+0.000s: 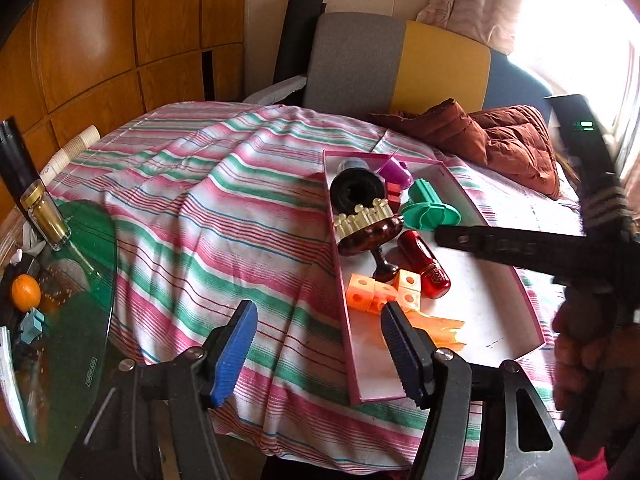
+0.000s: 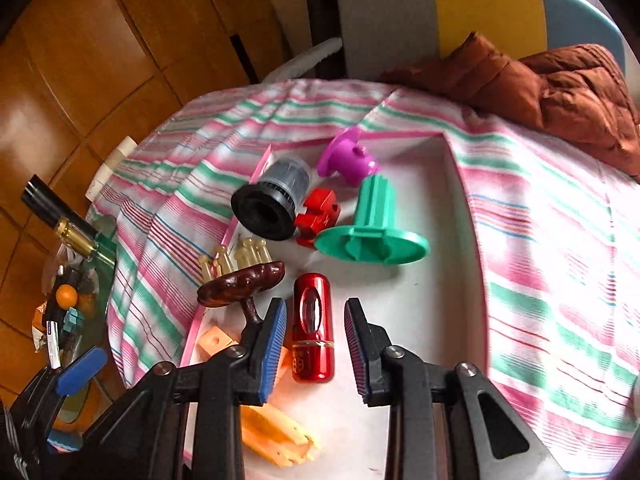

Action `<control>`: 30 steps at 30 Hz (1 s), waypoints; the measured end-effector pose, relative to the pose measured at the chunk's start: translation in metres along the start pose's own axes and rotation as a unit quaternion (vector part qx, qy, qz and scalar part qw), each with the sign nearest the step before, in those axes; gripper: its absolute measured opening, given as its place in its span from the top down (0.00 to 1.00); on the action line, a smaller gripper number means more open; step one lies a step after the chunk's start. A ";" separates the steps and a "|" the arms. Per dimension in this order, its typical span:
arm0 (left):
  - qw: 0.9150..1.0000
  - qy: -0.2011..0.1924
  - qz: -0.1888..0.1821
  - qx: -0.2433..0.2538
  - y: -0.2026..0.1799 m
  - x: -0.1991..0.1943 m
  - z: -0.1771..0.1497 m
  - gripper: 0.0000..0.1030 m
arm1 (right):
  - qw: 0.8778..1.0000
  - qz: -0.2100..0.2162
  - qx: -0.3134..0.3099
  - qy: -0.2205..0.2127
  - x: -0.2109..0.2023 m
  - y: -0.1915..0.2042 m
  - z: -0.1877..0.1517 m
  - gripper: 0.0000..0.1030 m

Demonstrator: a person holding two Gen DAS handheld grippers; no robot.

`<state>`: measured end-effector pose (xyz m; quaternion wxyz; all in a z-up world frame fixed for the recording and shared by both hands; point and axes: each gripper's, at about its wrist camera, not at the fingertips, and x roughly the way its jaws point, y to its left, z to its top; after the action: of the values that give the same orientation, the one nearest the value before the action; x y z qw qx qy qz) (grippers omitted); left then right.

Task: Organize rigid objects
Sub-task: 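Open the right tool to release the red canister in the tray, then grasp the green plug-in device with the left tool while the right tool approaches the yellow egg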

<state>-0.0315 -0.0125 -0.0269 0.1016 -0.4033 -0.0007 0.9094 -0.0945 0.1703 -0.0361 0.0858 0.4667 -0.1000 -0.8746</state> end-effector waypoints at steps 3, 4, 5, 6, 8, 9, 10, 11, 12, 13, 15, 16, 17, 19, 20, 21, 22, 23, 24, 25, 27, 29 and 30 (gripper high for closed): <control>1.000 -0.004 -0.001 0.009 -0.006 -0.003 0.001 0.37 | 1.000 -0.009 0.003 -0.029 -0.022 -0.009 -0.001 0.71; 1.000 -0.005 -0.001 0.012 -0.008 -0.004 0.001 0.37 | 0.999 -0.012 0.007 -0.037 -0.029 -0.015 -0.002 0.71; 1.000 -0.006 -0.002 0.015 -0.009 -0.006 0.001 0.37 | 0.999 -0.017 0.010 -0.044 -0.036 -0.020 -0.003 0.71; 1.000 -0.008 -0.001 0.017 -0.011 -0.007 0.001 0.37 | 0.998 -0.024 0.012 -0.050 -0.044 -0.026 -0.005 0.71; 1.000 -0.009 -0.002 0.024 -0.016 -0.009 0.002 0.37 | 0.997 -0.040 0.016 -0.061 -0.060 -0.039 -0.009 0.71; 1.000 -0.009 -0.002 0.026 -0.018 -0.010 0.002 0.37 | 0.997 -0.047 0.019 -0.065 -0.062 -0.045 -0.009 0.71; 1.000 -0.010 -0.002 0.029 -0.021 -0.010 0.002 0.37 | 0.996 -0.055 0.021 -0.068 -0.067 -0.052 -0.009 0.71; 0.999 -0.011 -0.002 0.032 -0.023 -0.011 0.002 0.37 | 0.995 -0.064 0.023 -0.072 -0.073 -0.059 -0.012 0.71; 0.999 -0.011 -0.002 0.036 -0.025 -0.012 0.002 0.37 | 0.994 -0.073 0.026 -0.076 -0.078 -0.067 -0.014 0.71; 0.999 -0.011 -0.003 0.039 -0.027 -0.013 0.002 0.37 | 0.993 -0.082 0.030 -0.079 -0.083 -0.074 -0.016 0.71; 0.999 -0.013 -0.004 0.046 -0.032 -0.014 0.002 0.37 | 0.991 -0.099 0.039 -0.085 -0.092 -0.090 -0.021 0.71; 0.999 -0.013 -0.006 0.050 -0.036 -0.015 0.003 0.37 | 0.989 -0.108 0.042 -0.087 -0.098 -0.098 -0.024 0.71; 0.998 -0.013 -0.007 0.055 -0.038 -0.015 0.003 0.37 | 0.988 -0.118 0.044 -0.090 -0.103 -0.107 -0.027 0.71; 0.998 -0.016 -0.009 0.065 -0.045 -0.017 0.003 0.37 | 0.985 -0.136 0.052 -0.095 -0.115 -0.125 -0.031 0.71; 0.997 -0.017 -0.010 0.070 -0.048 -0.018 0.003 0.37 | 0.983 -0.145 0.058 -0.097 -0.120 -0.135 -0.033 0.71; 0.997 -0.018 -0.011 0.076 -0.052 -0.019 0.003 0.37 | 0.981 -0.153 0.064 -0.100 -0.128 -0.146 -0.035 0.71; 0.997 -0.018 -0.013 0.079 -0.055 -0.019 0.004 0.37 | 0.979 -0.163 0.071 -0.103 -0.134 -0.157 -0.037 0.71; 0.996 -0.018 -0.016 0.083 -0.058 -0.019 0.004 0.37 | 0.976 -0.173 0.078 -0.106 -0.139 -0.167 -0.038 0.71; 0.996 -0.018 -0.018 0.087 -0.062 -0.019 0.004 0.37 | 0.974 -0.182 0.086 -0.109 -0.146 -0.178 -0.041 0.71; 0.995 -0.018 -0.019 0.092 -0.066 -0.019 0.005 0.37 | 0.971 -0.191 0.093 -0.112 -0.152 -0.188 -0.043 0.71; 0.995 -0.016 -0.023 0.100 -0.073 -0.018 0.005 0.37 | 0.964 -0.212 0.110 -0.117 -0.161 -0.210 -0.049 0.71; 0.994 -0.014 -0.027 0.109 -0.082 -0.018 0.005 0.37 | 0.955 -0.234 0.130 -0.124 -0.169 -0.231 -0.057 0.71; 0.993 -0.013 -0.029 0.115 -0.086 -0.018 0.005 0.36 | 0.950 -0.244 0.145 -0.128 -0.173 -0.243 -0.062 0.71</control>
<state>-0.0078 0.0693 -0.0034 0.1738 -0.3766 0.0905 0.9054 0.0389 0.4409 0.0066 -0.2122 0.3682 -0.1189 -0.8973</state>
